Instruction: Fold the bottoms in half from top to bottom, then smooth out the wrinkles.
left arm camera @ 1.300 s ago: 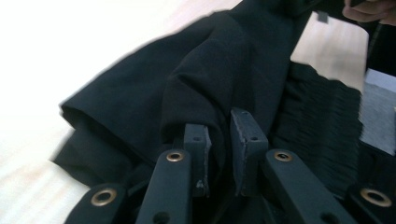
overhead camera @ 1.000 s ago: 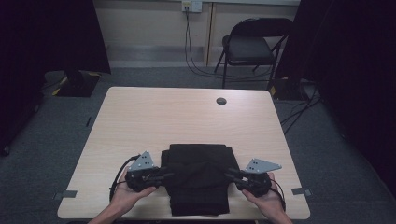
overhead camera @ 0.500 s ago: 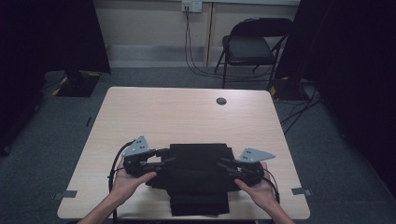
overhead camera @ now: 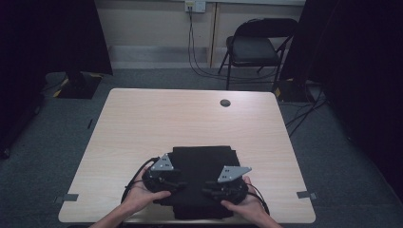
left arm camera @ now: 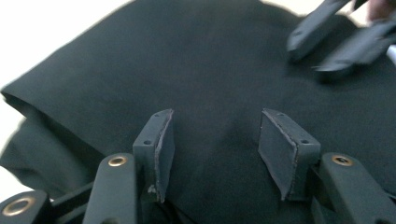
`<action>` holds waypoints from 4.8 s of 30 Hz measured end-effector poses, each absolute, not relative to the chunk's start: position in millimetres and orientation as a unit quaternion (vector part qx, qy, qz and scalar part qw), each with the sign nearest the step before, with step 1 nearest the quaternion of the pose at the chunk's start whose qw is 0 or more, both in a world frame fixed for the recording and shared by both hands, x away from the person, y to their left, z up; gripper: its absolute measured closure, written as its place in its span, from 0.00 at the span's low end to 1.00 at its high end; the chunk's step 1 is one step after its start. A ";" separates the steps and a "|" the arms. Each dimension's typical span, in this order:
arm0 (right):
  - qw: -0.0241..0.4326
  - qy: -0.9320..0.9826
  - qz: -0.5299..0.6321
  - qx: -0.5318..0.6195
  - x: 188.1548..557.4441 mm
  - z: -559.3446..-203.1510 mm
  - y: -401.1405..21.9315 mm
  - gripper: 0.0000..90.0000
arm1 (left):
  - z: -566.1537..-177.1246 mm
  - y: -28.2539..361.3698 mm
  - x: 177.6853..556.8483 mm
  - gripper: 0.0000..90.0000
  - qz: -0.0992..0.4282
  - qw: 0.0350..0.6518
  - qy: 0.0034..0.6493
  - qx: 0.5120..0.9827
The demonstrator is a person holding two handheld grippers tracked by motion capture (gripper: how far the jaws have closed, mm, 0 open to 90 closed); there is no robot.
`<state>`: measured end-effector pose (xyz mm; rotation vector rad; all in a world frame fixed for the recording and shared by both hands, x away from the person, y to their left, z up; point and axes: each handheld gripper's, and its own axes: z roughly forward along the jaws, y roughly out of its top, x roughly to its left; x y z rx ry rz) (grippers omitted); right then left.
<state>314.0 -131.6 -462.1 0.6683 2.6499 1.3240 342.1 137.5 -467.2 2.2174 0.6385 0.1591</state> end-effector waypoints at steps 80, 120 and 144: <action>0.066 0.893 0.367 0.251 479.8 -497.5 -94.5 0.13 | -491.1 97.8 365.8 0.39 0.090 0.390 0.259 0.879; 0.049 0.852 0.437 0.284 467.3 -474.0 -111.0 0.84 | -493.7 99.1 369.6 0.38 0.160 0.384 0.248 0.875; 0.091 0.837 0.449 0.299 486.2 -450.6 -107.4 0.84 | -482.7 94.1 344.0 0.43 0.098 0.390 0.179 0.898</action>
